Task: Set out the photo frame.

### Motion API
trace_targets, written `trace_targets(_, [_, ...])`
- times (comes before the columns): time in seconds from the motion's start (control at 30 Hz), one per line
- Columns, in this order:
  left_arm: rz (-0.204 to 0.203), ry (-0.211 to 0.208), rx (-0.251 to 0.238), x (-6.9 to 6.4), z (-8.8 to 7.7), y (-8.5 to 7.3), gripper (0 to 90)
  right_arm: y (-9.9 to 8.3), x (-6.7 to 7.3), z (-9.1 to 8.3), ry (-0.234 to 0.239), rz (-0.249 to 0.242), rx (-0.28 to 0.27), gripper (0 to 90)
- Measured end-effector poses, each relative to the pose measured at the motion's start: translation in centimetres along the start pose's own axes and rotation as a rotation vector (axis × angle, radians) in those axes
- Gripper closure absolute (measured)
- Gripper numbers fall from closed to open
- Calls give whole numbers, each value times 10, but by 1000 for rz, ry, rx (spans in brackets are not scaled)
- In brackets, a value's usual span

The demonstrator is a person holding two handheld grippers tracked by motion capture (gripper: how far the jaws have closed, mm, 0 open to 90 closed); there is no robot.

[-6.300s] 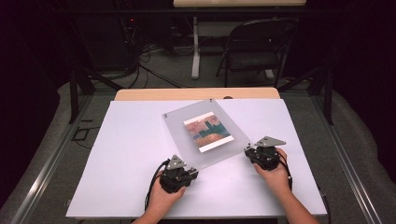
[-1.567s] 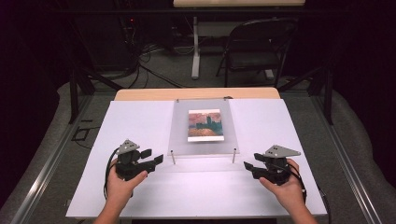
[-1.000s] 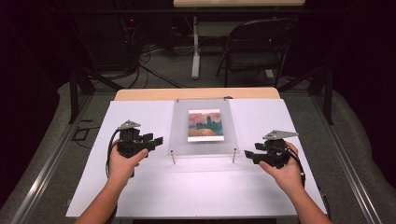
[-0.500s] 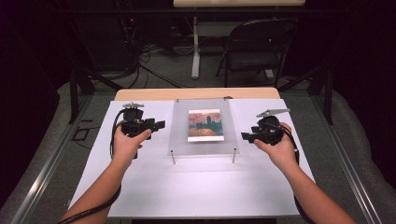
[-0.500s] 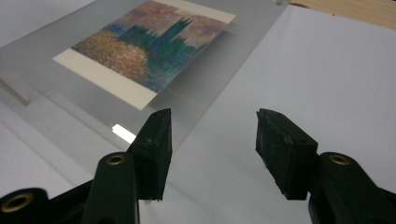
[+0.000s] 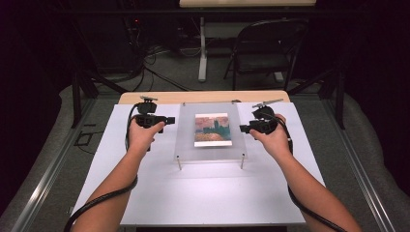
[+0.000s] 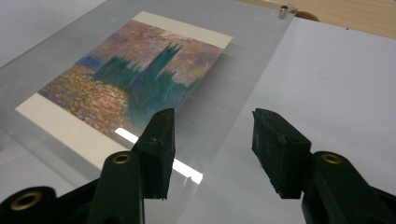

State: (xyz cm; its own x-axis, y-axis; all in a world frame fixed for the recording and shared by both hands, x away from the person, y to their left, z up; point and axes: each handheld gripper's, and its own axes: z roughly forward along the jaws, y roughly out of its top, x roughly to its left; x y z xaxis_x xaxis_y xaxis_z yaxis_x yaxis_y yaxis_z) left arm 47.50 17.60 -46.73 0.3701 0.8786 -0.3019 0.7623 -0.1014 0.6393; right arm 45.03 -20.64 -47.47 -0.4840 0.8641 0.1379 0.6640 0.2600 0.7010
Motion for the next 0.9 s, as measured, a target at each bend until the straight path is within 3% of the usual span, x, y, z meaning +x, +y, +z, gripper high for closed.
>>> trace_targets(0.27, [-19, -4, 26, -2, 27, 12, 471, 11, -3, 30, 21, 35, 11, 488])
trace_targets(0.43, [-24, 3, 37, -2, 36, 18, 471, 17, -12, 44, 17, 112, 9, 488])
trace_targets(0.47, [-40, 6, 42, -2, 40, 20, 471, 18, -14, 46, 14, 122, 9, 487])
trace_targets(0.73, [-78, 19, 60, 2, 54, 23, 471, 26, -23, 54, -7, 185, 22, 487])
trace_targets(0.9, [-103, 21, 62, 4, 64, 22, 467, 32, -26, 57, 14, 232, 14, 485])
